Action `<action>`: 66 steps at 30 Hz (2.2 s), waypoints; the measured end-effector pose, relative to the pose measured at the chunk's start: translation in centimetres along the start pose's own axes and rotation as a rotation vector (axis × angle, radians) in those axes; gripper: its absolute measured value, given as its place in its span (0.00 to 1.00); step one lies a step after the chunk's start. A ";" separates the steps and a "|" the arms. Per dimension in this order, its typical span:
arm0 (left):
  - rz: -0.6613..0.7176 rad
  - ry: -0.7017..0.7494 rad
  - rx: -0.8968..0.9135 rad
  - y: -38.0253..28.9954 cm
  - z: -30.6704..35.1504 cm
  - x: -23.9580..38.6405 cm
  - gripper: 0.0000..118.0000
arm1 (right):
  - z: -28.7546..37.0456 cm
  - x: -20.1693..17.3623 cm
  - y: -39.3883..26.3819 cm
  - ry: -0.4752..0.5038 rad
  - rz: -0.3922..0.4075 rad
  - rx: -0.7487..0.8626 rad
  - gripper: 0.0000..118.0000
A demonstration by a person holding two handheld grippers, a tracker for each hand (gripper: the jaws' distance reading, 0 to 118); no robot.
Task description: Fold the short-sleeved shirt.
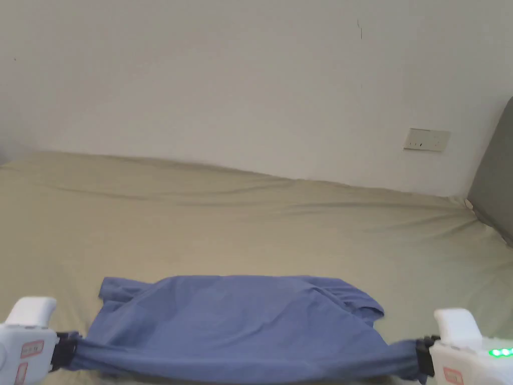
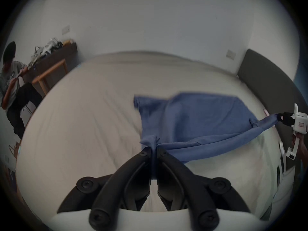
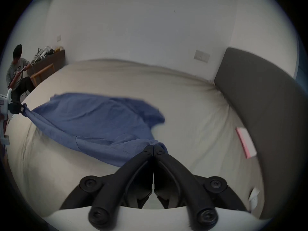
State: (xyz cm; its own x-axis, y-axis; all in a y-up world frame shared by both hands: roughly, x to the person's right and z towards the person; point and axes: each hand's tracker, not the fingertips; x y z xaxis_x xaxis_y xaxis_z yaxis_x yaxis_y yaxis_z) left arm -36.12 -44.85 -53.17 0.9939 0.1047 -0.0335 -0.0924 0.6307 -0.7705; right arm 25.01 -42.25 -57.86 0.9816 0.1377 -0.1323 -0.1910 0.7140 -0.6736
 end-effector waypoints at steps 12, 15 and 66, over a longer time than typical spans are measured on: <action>0.177 -0.119 -0.084 -12.9 5.7 -2.2 0.04 | 6.8 -0.7 -15.7 -0.042 0.036 -0.112 0.01; 0.197 -0.117 -0.090 -14.5 7.5 -2.6 0.04 | 9.4 0.0 -17.2 -0.026 0.011 -0.113 0.01; 0.258 -0.028 -0.126 -28.6 20.9 -2.0 0.93 | 22.9 -0.4 -30.0 0.072 -0.045 -0.264 0.54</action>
State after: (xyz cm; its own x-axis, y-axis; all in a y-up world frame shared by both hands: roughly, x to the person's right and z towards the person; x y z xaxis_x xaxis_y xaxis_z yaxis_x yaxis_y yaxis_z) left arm -36.67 -47.00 -17.78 0.9364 0.2712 -0.2227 -0.3321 0.4799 -0.8120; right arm 30.36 -48.01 -21.01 0.9882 0.0546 -0.1431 -0.1507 0.5129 -0.8451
